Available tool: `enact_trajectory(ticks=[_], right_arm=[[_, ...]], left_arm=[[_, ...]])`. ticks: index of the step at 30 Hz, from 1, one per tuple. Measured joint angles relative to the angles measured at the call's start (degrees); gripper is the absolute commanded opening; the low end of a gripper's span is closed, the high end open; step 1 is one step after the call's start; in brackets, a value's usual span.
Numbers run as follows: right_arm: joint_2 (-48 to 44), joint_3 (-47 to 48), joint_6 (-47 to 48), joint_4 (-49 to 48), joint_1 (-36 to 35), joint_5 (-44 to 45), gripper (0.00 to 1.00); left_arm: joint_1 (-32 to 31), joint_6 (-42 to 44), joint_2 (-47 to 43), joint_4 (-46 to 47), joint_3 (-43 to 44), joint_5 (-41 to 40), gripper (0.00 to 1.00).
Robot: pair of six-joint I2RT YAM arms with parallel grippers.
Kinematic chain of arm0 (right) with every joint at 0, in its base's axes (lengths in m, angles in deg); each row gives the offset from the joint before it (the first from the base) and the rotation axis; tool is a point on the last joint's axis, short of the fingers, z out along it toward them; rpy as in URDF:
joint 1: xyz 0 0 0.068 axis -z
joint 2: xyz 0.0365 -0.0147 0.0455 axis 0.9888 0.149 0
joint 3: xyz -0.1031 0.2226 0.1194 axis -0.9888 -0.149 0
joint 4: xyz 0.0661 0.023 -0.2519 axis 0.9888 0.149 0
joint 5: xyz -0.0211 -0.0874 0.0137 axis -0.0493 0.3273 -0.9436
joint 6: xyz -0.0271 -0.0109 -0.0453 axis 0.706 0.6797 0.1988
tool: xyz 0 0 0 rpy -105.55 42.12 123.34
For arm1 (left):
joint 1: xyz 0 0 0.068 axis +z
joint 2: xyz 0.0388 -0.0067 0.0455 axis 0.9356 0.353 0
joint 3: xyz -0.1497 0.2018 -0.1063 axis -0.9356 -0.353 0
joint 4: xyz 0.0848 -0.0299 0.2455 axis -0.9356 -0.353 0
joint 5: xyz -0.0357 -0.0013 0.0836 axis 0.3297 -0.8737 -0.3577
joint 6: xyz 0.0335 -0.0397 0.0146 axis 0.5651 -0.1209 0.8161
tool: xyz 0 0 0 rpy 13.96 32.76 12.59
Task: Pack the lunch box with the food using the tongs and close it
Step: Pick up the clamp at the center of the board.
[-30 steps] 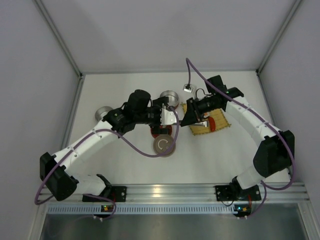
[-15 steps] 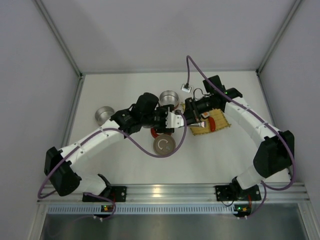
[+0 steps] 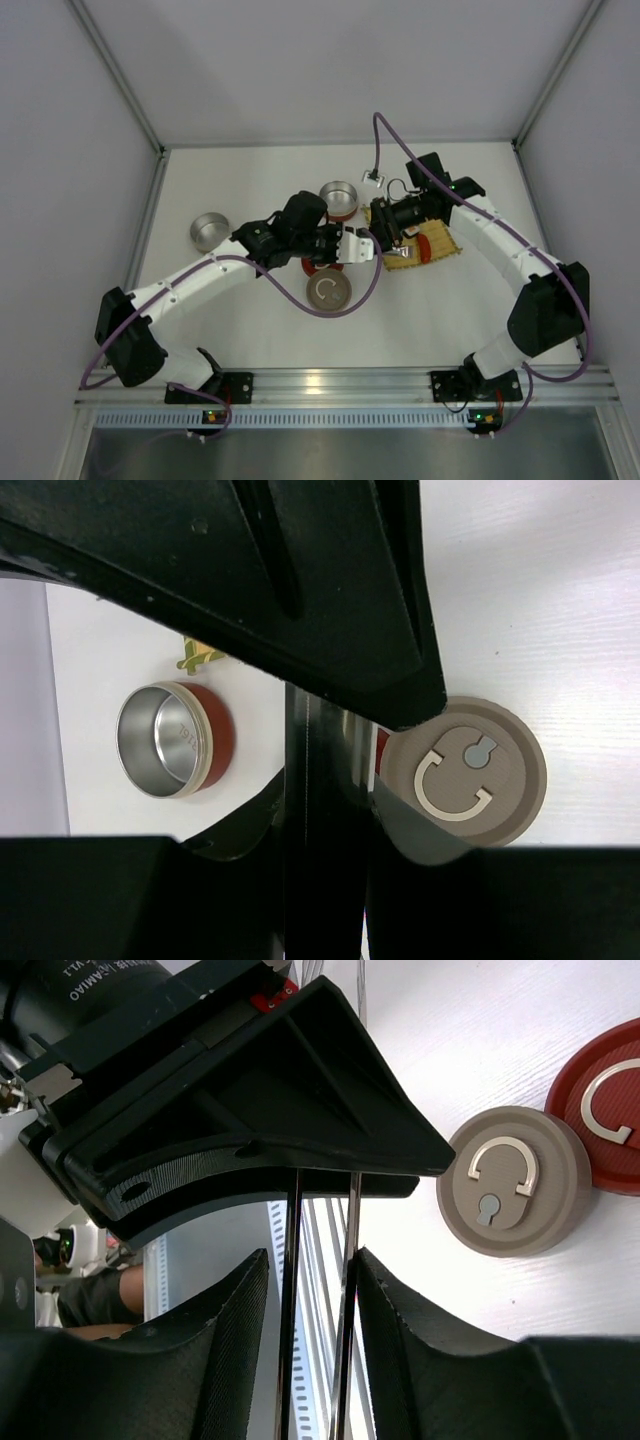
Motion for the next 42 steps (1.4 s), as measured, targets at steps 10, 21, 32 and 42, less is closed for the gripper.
enact_trajectory(ticks=[10,21,32,42], right_arm=[[0.0,0.0,3.0,2.1,-0.7,0.5,0.38],[0.3,0.0,4.0,3.1,-1.3,1.8,0.13],[0.3,0.0,4.0,3.2,-1.4,2.2,0.00],[-2.2,-1.7,4.9,3.1,4.8,6.7,0.00]], left_arm=[[-0.4,2.9,-0.1,-1.3,-0.2,-0.1,0.24],[-2.2,5.6,-1.7,-0.5,-1.9,-3.3,0.24],[-2.4,3.8,-2.3,1.6,-2.1,-4.9,0.98],[-2.4,-7.0,-13.0,0.8,0.0,-7.5,0.98]])
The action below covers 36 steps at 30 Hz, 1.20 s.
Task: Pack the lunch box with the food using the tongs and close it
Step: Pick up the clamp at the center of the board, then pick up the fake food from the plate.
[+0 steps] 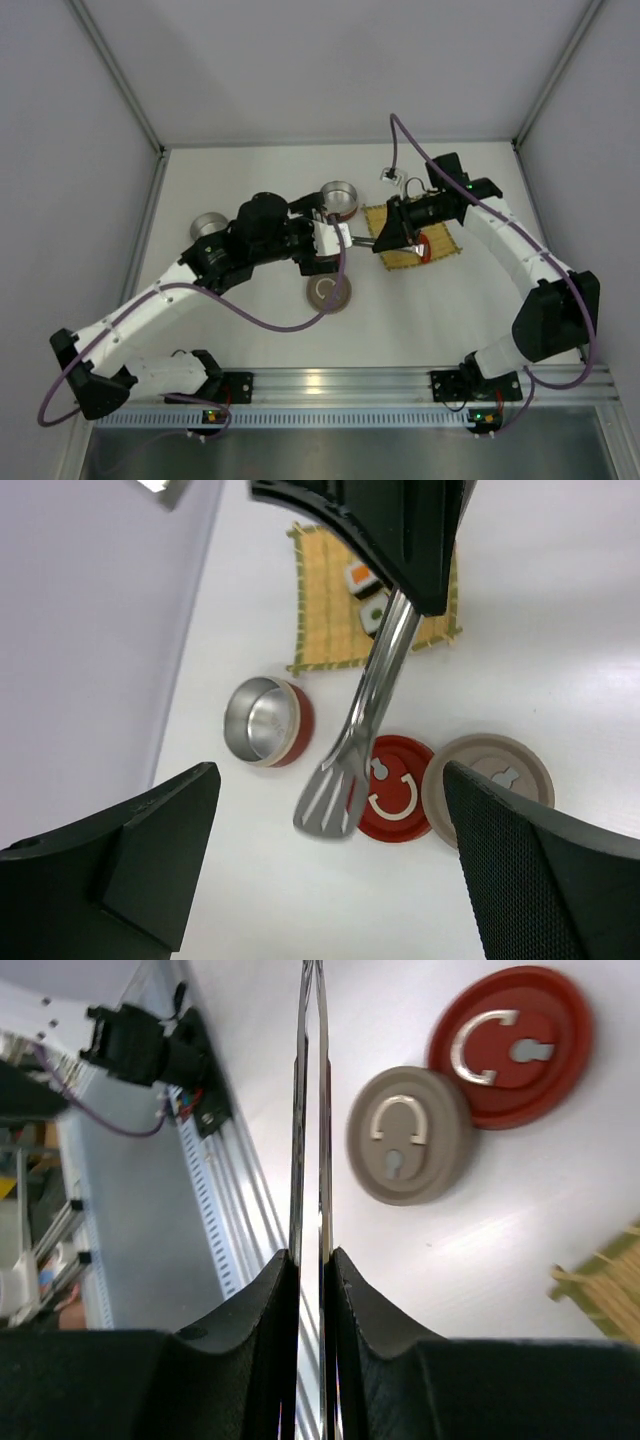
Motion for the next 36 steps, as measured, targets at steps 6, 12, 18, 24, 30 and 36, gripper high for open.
enact_trajectory(ticks=[6,12,18,24,30,36], right_arm=[[-3.7,-0.5,-0.2,-0.5,8.9,8.1,0.09],[-8.3,-0.5,0.2,0.1,12.9,16.8,0.27],[-11.8,-0.5,1.6,2.2,14.6,24.7,0.34],[-12.9,-0.6,2.7,5.7,17.5,31.7,0.43],[-15.9,-3.6,3.5,7.5,18.1,37.0,0.43],[-17.4,-6.6,3.6,9.3,20.2,41.9,0.43]], left_arm=[[8.5,-10.2,-9.4,-0.1,0.8,0.3,0.98],[24.6,-18.1,-10.8,-1.2,-1.3,4.6,0.98],[34.0,-23.7,-10.6,-3.1,-7.4,8.0,0.99],[36.2,-26.7,-9.3,-5.9,-8.3,7.9,0.98],[37.8,-28.5,-9.2,-7.9,-9.2,7.7,0.98],[37.9,-29.4,-11.9,-8.7,-11.1,6.9,0.98]])
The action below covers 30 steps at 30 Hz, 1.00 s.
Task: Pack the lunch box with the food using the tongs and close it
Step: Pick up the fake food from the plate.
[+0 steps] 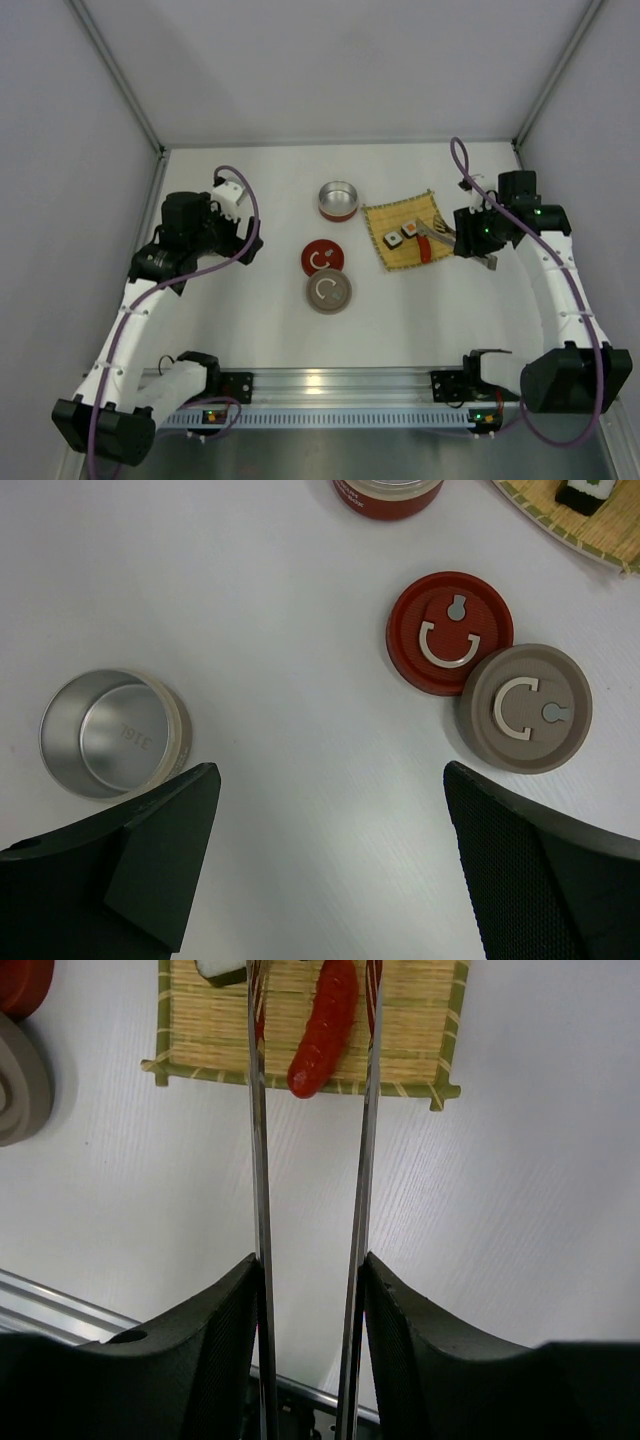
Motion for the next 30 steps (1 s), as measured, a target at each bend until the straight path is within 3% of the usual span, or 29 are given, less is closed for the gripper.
enact_trajectory(ticks=[30], right_arm=[[2.8,-4.7,-2.2,0.4,-0.8,3.4,0.39]], left_arm=[[0.0,-0.8,-3.0,0.3,-4.6,-2.1,0.98]])
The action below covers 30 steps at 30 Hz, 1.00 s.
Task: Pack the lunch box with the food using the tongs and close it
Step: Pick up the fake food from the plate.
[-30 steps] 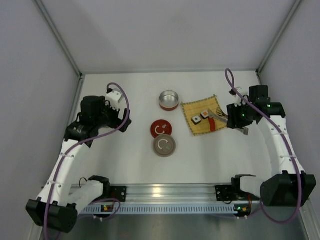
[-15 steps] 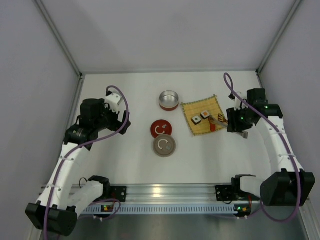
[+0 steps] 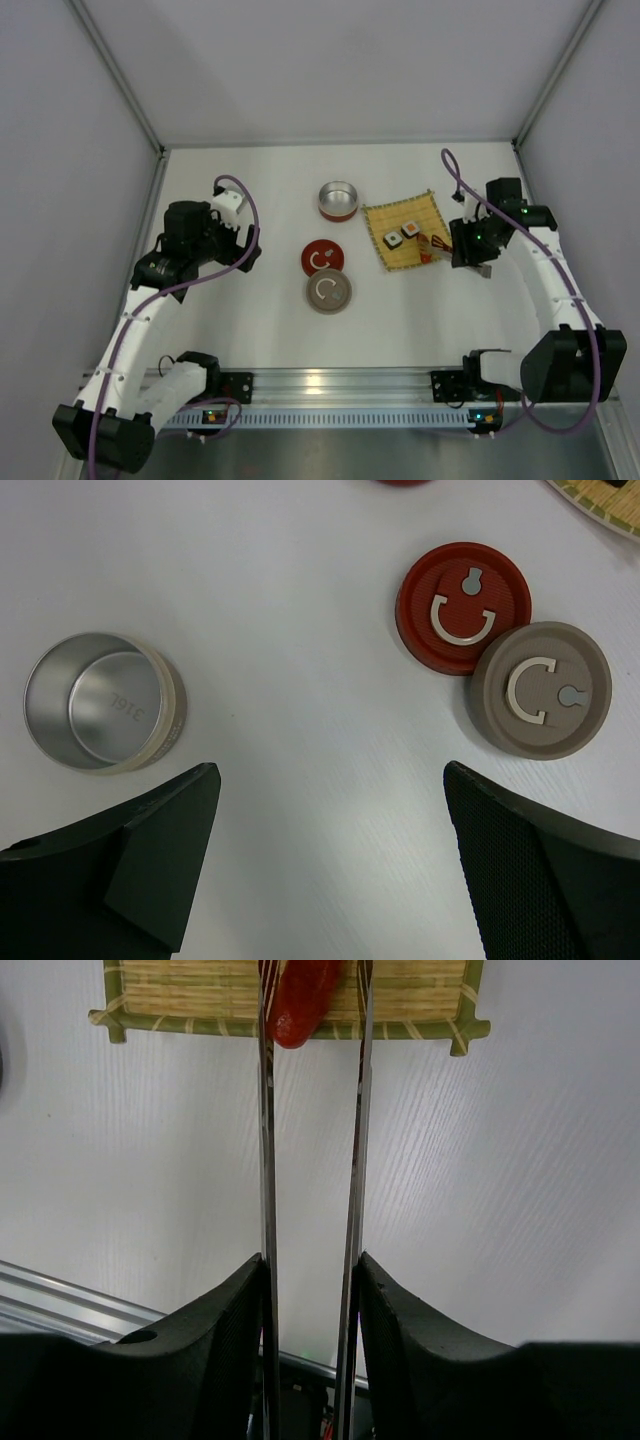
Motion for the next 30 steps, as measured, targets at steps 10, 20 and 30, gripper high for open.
enact_trajectory(ticks=[10,20,30], right_arm=[[1.1,-0.1,-1.0,-0.2,-3.0,2.1,0.37],[2.0,-0.1,-1.2,-0.2,-3.5,3.2,0.10],[1.1,3.4,-0.7,1.1,-3.5,2.6,0.00]], left_arm=[[0.0,0.0,0.0,0.2,-0.4,0.0,0.98],[0.0,0.0,0.0,0.6,-1.1,0.0,0.99],[0.0,0.0,0.0,0.6,-1.1,0.0,0.99]])
